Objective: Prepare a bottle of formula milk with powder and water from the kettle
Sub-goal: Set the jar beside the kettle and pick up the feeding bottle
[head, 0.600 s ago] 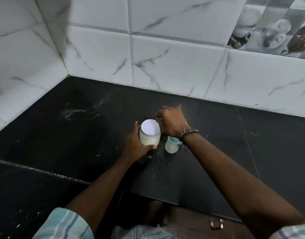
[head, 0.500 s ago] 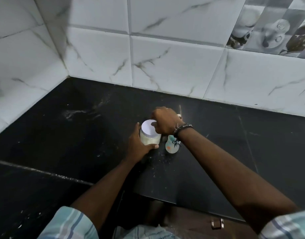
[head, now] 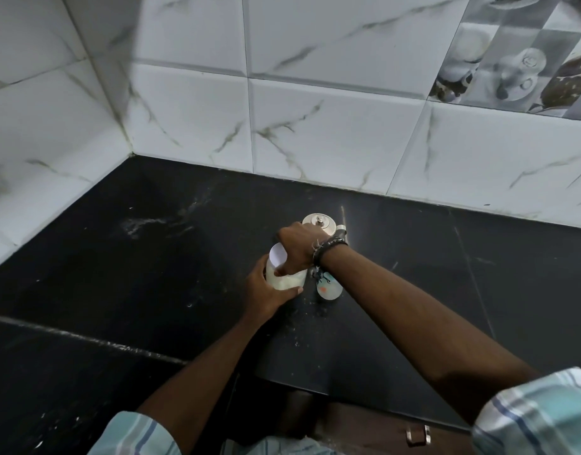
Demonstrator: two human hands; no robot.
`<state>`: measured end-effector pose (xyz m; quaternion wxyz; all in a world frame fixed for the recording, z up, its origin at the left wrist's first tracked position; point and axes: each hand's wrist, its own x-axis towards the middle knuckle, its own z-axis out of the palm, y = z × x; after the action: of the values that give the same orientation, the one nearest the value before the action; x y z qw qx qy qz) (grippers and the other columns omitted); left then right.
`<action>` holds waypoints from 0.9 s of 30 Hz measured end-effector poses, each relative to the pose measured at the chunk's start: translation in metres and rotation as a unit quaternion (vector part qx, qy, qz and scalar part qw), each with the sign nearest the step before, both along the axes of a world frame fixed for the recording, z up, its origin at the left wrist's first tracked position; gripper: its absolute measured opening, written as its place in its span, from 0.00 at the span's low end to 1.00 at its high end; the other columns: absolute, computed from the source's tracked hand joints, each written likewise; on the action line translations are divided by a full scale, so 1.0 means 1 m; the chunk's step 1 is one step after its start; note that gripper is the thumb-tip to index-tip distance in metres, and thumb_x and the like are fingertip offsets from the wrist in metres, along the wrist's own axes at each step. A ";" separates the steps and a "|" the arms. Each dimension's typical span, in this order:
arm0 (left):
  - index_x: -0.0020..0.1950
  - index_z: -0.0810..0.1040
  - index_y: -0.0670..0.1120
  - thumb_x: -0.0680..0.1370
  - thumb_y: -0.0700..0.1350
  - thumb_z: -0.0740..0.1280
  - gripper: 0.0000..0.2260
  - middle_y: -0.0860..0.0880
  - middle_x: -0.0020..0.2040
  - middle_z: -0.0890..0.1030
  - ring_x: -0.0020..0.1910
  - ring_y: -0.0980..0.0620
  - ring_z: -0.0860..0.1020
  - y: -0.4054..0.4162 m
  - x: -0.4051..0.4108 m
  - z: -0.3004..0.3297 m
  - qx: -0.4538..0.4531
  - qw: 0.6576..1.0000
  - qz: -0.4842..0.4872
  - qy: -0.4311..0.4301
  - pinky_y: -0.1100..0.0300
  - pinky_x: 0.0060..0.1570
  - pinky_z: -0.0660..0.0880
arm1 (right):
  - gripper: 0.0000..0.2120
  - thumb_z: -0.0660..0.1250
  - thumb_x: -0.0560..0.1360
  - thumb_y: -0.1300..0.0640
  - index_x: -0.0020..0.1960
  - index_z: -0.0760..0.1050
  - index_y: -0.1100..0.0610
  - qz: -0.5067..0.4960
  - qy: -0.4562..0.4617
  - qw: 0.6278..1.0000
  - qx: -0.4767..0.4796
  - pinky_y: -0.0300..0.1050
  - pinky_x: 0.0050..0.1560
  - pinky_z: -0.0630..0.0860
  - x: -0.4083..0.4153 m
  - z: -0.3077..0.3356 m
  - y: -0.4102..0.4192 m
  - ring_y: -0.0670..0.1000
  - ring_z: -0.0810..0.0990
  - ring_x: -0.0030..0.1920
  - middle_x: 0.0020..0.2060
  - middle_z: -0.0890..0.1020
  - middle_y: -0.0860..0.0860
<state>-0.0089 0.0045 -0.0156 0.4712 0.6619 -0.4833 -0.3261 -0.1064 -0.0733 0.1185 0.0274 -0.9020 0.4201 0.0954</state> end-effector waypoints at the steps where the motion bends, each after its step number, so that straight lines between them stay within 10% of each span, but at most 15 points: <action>1: 0.67 0.73 0.51 0.56 0.54 0.82 0.41 0.54 0.60 0.79 0.58 0.57 0.78 0.002 0.002 -0.001 -0.001 1.000 -0.003 -0.002 0.52 0.59 0.77 | 0.29 0.73 0.65 0.36 0.56 0.77 0.55 0.005 -0.002 1.000 0.001 0.46 0.41 0.75 0.001 0.000 0.001 0.58 0.83 0.49 0.49 0.83 0.54; 12: 0.64 0.76 0.50 0.56 0.56 0.83 0.38 0.52 0.57 0.82 0.57 0.53 0.80 0.022 0.013 -0.016 -0.009 1.000 -0.012 -0.002 0.47 0.55 0.79 | 0.25 0.74 0.64 0.37 0.42 0.67 0.54 0.018 -0.026 0.999 0.008 0.47 0.39 0.74 0.002 0.001 0.024 0.58 0.81 0.43 0.46 0.81 0.56; 27: 0.66 0.74 0.49 0.54 0.57 0.80 0.42 0.49 0.60 0.81 0.59 0.52 0.80 0.067 0.026 -0.013 0.007 0.997 -0.072 0.030 0.47 0.58 0.78 | 0.29 0.73 0.65 0.35 0.51 0.73 0.57 -0.015 -0.087 0.996 0.025 0.46 0.37 0.69 -0.008 -0.016 0.072 0.53 0.72 0.38 0.44 0.77 0.54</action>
<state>0.0174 0.0711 -0.0290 0.4561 0.6183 -0.5130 -0.3828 -0.1140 -0.0016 0.1023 0.0876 -0.8995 0.4273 0.0262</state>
